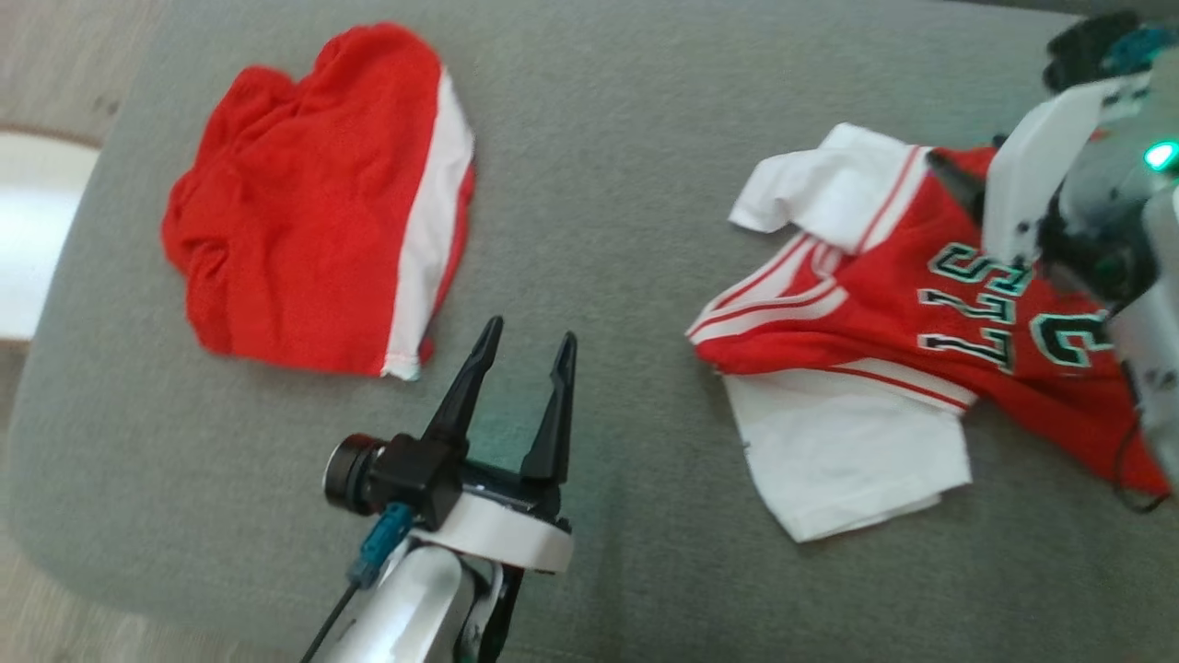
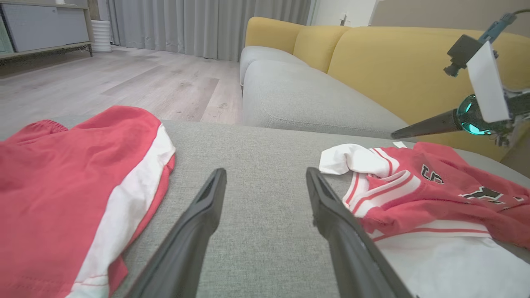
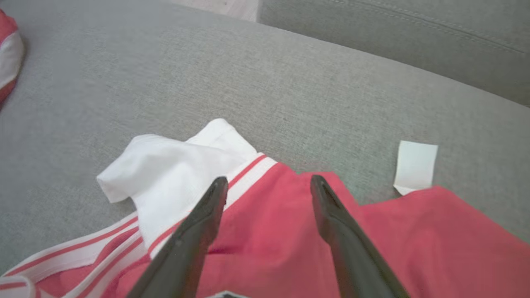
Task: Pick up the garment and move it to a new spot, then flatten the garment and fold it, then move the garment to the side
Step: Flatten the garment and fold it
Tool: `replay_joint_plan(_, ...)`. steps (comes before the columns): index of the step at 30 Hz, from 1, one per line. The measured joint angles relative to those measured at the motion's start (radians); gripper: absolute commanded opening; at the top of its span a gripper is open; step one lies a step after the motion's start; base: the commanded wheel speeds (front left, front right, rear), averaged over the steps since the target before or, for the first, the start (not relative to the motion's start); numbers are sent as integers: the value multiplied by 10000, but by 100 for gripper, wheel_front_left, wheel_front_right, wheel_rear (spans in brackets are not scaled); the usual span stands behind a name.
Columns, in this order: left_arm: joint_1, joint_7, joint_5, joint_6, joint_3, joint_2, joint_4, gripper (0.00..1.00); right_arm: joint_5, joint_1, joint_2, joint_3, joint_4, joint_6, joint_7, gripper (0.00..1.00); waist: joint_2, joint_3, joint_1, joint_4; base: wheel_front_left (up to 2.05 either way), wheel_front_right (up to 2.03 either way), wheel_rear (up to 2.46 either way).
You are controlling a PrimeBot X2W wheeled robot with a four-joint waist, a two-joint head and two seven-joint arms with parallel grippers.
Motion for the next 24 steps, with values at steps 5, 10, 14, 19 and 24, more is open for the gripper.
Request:
replay_joint_plan(5, -289, 0, -209, 109, -393, -8, -98, 100, 667, -910, -579, 859, 677, 0, 846, 100, 0, 527, 0, 560, 0, 0, 0)
replay_joint_plan(10, -464, 0, -305, 205, -550, -10, -169, 100, 1701, -1175, -965, 1661, 675, 0, 2008, 100, 0, 869, -2, 853, 0, 0, 0)
replay_joint_plan(14, -561, 0, -387, 282, -642, -12, -221, 100, 2242, -1621, -1446, 2451, 314, 0, 2685, 100, 0, 1072, -2, 956, 0, 0, 0)
replay_joint_plan(19, -701, 0, -456, 313, -826, -17, -322, 100, 2623, -1868, -1866, 3003, 38, 0, 3005, 100, 0, 1282, -2, 1077, 0, 0, 0)
replay_joint_plan(24, -831, 0, -566, 374, -848, -17, -341, 100, 2757, -2011, -2080, 3160, -13, 0, 2658, 0, 0, 1423, -2, 1173, 0, 0, 0)
